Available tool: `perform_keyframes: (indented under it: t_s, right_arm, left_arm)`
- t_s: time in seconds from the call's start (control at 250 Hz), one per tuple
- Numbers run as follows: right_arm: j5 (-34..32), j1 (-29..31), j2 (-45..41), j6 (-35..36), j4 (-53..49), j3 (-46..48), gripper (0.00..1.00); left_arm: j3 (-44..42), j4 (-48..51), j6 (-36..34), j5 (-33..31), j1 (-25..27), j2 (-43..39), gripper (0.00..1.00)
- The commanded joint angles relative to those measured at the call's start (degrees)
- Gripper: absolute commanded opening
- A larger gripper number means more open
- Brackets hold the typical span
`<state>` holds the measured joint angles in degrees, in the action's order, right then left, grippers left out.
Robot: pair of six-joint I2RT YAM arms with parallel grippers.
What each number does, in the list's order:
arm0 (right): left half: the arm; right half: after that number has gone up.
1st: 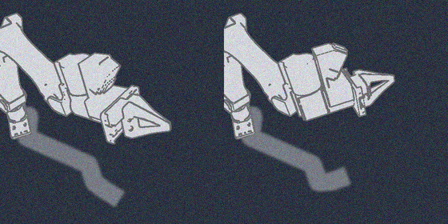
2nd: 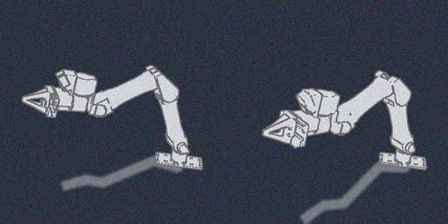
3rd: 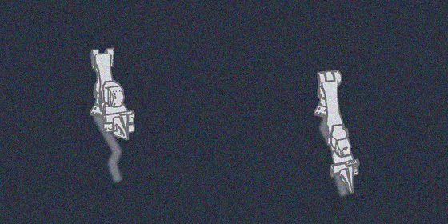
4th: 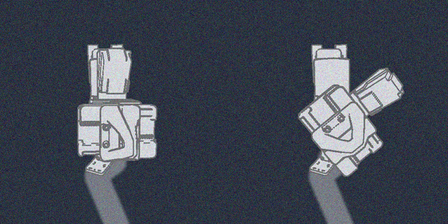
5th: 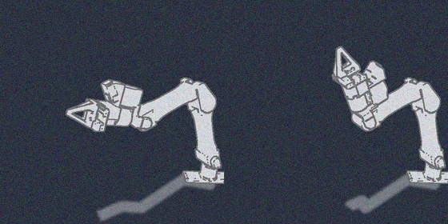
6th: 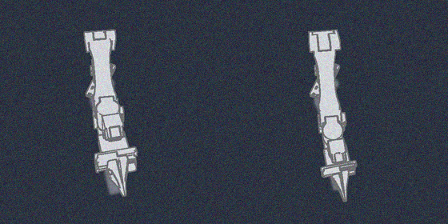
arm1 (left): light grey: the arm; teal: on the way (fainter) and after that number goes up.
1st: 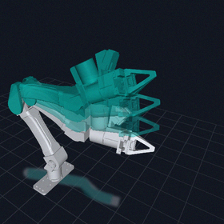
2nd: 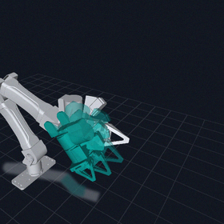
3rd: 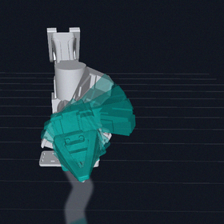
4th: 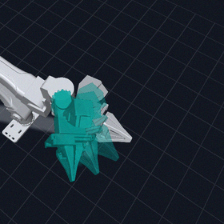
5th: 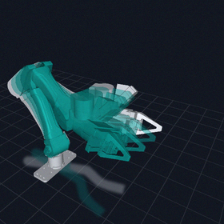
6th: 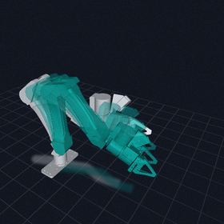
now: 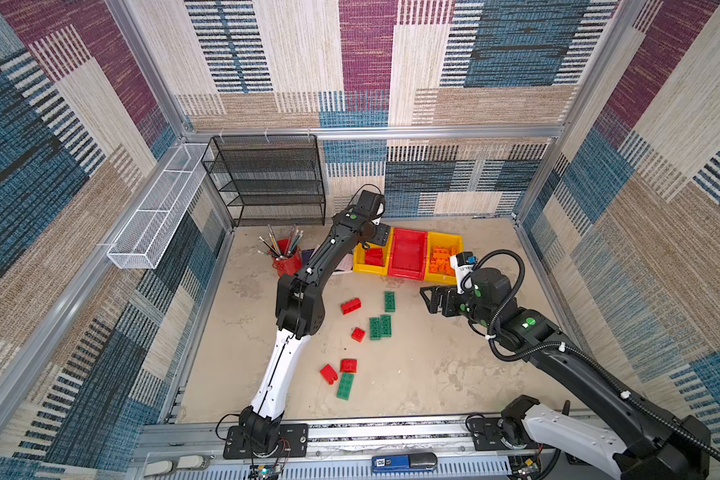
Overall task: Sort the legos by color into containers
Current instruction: 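Carry the red brick with the left gripper into the far yellow bin and release, then move the left gripper to a red 2x3 brick near the green bricks and grasp it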
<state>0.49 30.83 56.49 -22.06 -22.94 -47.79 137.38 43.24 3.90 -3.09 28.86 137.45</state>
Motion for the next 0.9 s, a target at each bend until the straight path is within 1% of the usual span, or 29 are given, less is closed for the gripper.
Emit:
perform_keyframes:
  t_s: [0.0, 0.108, 0.304, 0.436, 0.552, 0.656, 0.788, 0.896]
  right_arm:
    - [1.58, -0.01, -0.65, -1.18, 1.69, 0.40, 1.00]
    - [2.94, 0.11, -1.42, -1.58, 2.09, 1.07, 1.00]
    - [4.76, 0.08, -1.91, -1.06, 1.52, 1.65, 1.00]
    - [6.28, 0.11, -1.22, -0.29, 1.31, 1.72, 1.00]
    - [8.31, 0.11, -0.38, -0.09, 1.21, 1.98, 1.00]
    - [9.75, 0.20, -1.03, -0.75, 1.48, 2.77, 0.99]
    - [10.00, 0.46, -3.23, -2.26, 1.20, 3.67, 1.00]
    - [9.18, 0.62, -5.00, -2.84, 0.09, 3.89, 1.00]
  left_arm:
    - [-8.32, -3.37, -0.01, -2.73, 0.73, -7.40, 0.73]
    - [-21.72, -5.61, -0.78, -3.84, 1.33, -16.37, 0.72]
    - [-50.13, -13.04, -1.02, -3.63, 2.27, -34.32, 0.71]
    - [-62.43, -14.07, 0.38, -3.48, 3.60, -42.17, 0.70]
    - [-69.09, -14.23, -0.35, -2.69, 5.51, -45.69, 0.70]
    - [-72.93, -14.60, -1.09, -3.13, 6.88, -46.61, 0.70]
    - [-75.62, -16.97, -1.54, -3.87, 7.00, -46.06, 0.71]
    - [-75.02, -17.94, -2.31, -4.60, 7.00, -43.71, 0.71]
